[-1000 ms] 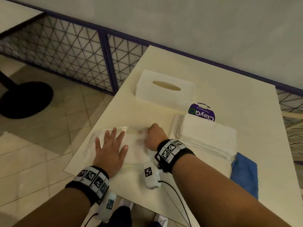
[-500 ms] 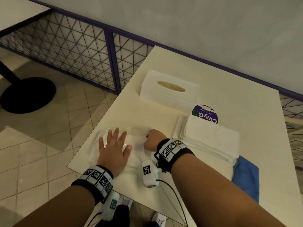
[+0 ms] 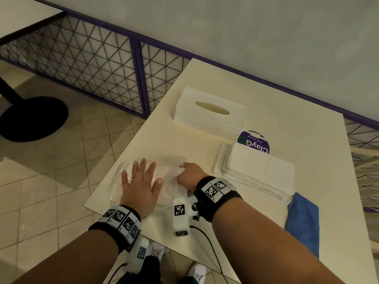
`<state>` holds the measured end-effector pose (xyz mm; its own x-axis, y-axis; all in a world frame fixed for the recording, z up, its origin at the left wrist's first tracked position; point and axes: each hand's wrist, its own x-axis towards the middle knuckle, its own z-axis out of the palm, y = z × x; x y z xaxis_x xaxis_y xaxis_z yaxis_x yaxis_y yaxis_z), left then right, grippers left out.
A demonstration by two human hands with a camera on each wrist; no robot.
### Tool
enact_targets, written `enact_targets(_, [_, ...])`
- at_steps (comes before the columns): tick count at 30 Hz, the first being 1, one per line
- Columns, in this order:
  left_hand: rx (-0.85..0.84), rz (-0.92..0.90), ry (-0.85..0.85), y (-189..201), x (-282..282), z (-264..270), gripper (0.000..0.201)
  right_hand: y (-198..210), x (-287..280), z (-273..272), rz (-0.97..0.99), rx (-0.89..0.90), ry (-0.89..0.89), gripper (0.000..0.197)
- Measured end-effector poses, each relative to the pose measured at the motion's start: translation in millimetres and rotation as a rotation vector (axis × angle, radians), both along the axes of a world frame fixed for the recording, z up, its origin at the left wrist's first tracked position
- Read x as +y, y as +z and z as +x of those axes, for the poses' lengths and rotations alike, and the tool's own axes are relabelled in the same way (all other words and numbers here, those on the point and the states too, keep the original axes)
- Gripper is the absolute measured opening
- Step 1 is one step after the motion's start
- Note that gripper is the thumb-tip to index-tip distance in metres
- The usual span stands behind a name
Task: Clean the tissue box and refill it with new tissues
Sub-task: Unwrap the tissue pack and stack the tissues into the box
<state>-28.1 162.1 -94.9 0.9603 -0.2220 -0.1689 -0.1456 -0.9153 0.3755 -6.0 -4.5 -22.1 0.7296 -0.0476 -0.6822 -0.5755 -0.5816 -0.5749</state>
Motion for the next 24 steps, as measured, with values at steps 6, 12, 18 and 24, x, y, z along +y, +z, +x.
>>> enact_targets(6, [0.008,0.038,-0.002,-2,2,0,0.078,8,-16,-15,0.005,-0.134,-0.163,0.015])
enact_targets(12, [0.057,0.093,0.003,-2,6,-2,0.066,31,-73,-42,-0.189,-0.331,-0.254,0.028])
enact_targets(18, [0.181,0.335,-0.01,19,-4,4,0.061,59,-144,-97,-0.275,-0.441,-0.374,0.023])
enact_targets(24, [-0.057,-0.421,-0.089,83,-64,-4,0.031,74,-177,-132,-0.163,-0.546,-0.581,0.023])
